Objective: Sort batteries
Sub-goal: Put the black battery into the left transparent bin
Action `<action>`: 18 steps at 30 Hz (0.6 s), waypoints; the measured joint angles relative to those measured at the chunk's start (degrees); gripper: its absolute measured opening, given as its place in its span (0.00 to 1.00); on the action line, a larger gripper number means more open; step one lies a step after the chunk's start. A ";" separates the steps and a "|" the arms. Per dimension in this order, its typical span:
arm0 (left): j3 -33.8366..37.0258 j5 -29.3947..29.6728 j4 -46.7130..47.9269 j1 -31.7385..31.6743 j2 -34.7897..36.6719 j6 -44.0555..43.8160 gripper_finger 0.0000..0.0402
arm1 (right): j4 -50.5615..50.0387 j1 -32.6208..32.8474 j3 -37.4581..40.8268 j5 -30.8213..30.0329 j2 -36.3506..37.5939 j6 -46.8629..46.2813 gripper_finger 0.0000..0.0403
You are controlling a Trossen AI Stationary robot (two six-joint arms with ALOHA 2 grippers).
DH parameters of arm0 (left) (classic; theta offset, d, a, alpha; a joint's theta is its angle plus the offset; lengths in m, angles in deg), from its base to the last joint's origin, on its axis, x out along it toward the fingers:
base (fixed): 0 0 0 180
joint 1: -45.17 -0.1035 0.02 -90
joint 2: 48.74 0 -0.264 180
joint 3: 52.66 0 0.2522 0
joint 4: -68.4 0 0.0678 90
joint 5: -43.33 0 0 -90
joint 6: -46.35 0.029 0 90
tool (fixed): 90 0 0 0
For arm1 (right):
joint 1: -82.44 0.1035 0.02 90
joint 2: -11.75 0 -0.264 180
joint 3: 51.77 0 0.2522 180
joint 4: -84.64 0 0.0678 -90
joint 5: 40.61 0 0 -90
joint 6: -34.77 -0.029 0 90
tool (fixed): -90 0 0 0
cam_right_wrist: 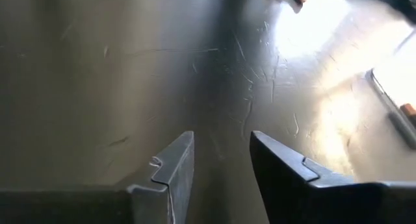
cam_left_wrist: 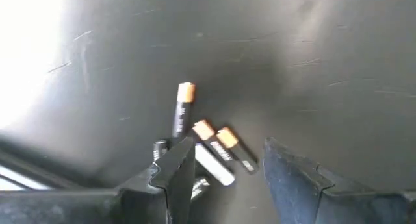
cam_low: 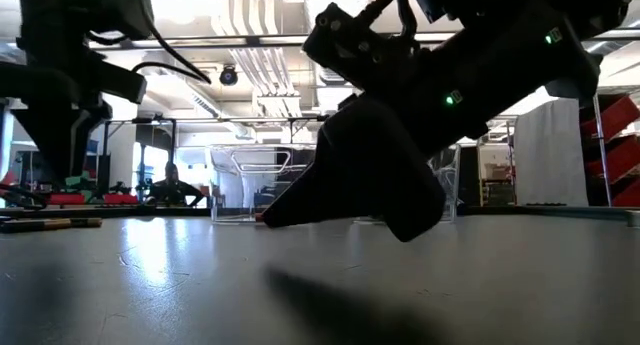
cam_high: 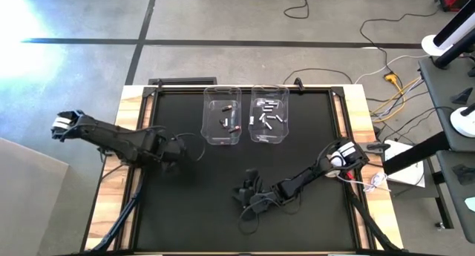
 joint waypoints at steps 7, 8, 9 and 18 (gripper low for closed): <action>0.00 -1.60 2.62 -10.53 1.26 6.98 0.40 | 0.08 -0.53 0.05 -0.10 -0.02 -4.40 0.35; 0.00 -2.45 2.11 -12.02 1.22 7.63 0.40 | 0.08 -0.53 0.07 -0.10 -0.02 -4.65 0.34; 0.00 -2.98 1.52 -13.09 1.06 7.95 0.40 | 0.12 -0.53 0.07 -0.10 -0.02 -5.07 0.34; 0.00 -3.61 -1.09 -18.80 -6.92 8.83 0.40 | 0.25 -0.51 0.07 -0.08 -0.02 -6.20 0.31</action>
